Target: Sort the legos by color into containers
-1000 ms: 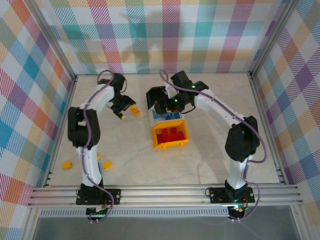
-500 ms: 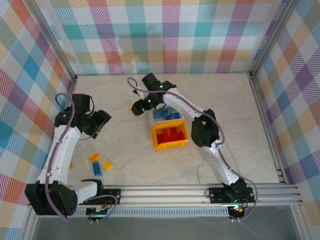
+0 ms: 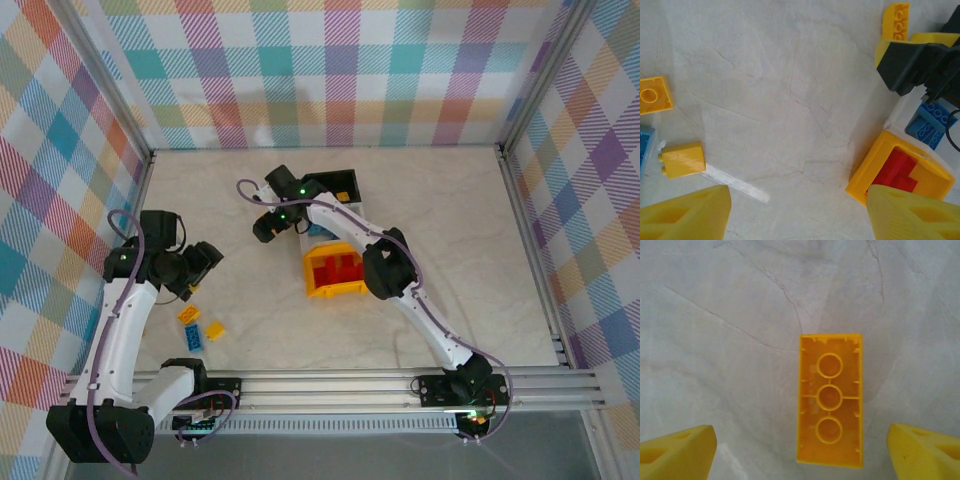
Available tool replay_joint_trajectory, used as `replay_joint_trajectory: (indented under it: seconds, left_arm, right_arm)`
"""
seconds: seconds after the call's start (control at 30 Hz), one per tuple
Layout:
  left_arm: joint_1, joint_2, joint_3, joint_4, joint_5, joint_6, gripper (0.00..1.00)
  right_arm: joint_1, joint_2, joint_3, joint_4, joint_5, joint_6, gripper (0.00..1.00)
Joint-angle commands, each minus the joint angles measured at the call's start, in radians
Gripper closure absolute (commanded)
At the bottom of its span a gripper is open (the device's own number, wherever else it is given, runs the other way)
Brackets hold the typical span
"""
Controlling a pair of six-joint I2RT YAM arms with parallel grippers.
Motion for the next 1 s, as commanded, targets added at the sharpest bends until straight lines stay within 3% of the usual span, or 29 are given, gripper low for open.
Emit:
replay_joint_trajectory:
  seconds: [0.0, 0.33, 0.63, 0.97]
  left_arm:
    - [0.012, -0.004, -0.028, -0.018, 0.036, 0.000, 0.28]
    - [0.035, -0.040, -0.086, -0.016, 0.082, -0.035, 0.26]
    - [0.050, -0.070, -0.106, -0.034, 0.095, -0.037, 0.26]
    - [0.053, -0.080, -0.096, -0.049, 0.061, -0.023, 0.25]
  right_arm:
    - [0.003, 0.034, 0.037, 0.023, 0.047, -0.047, 0.11]
    - [0.034, 0.077, 0.062, 0.024, 0.101, -0.103, 0.25]
    - [0.046, 0.049, 0.061, 0.051, 0.100, -0.079, 0.56]
    - [0.037, -0.116, -0.046, 0.101, 0.072, -0.020, 0.62]
